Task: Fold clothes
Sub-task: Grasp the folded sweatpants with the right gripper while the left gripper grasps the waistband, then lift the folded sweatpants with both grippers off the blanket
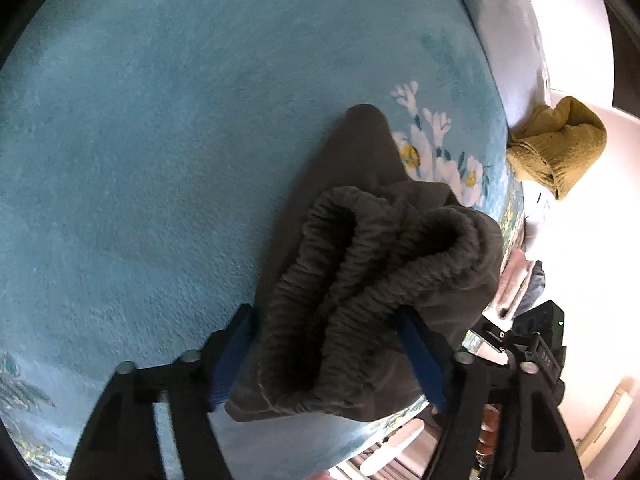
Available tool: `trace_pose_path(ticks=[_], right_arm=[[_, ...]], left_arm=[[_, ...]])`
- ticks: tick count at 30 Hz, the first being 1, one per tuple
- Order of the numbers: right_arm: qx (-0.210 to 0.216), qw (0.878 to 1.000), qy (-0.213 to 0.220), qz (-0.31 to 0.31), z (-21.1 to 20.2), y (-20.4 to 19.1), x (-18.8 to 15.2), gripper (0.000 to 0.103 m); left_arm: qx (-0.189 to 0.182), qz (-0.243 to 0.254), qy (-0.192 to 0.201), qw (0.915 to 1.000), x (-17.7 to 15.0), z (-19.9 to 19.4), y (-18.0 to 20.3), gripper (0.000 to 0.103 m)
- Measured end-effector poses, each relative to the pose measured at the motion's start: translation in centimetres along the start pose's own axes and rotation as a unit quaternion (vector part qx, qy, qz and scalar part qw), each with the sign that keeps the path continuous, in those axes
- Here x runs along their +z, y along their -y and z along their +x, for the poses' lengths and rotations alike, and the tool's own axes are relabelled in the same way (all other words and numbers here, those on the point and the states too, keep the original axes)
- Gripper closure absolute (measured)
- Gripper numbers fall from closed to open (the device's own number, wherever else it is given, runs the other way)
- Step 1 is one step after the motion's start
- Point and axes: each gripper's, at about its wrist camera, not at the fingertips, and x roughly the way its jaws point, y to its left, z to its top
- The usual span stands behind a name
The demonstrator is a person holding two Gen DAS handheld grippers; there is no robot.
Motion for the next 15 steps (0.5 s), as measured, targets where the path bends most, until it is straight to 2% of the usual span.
trace_pose_path(ticks=[2, 5, 11, 15], right_arm=[[-0.001, 1.000, 0.003, -0.004, 0.1, -1.1, 0.2, 0.037], [-0.006, 1.000, 0.008, -0.015, -0.3, -2.4, -0.5, 0.047], [0.004, 0.999, 0.031, -0.045, -2.9, -3.7, -2.8, 0.063], [0.008, 0.997, 0.043, -0.067, -4.0, -5.4, -4.6, 0.067]], left_arm=[[0.013, 0.013, 0.006, 0.9998, -0.5, -0.3, 0.8, 0.043], [0.023, 0.029, 0.018, 0.9991, -1.5, -1.1, 1.7, 0.055], [0.012, 0.050, 0.049, 0.9975, -3.5, -4.8, 2.6, 0.061], [0.006, 0.054, 0.064, 0.9965, -5.4, -6.0, 3.0, 0.062]])
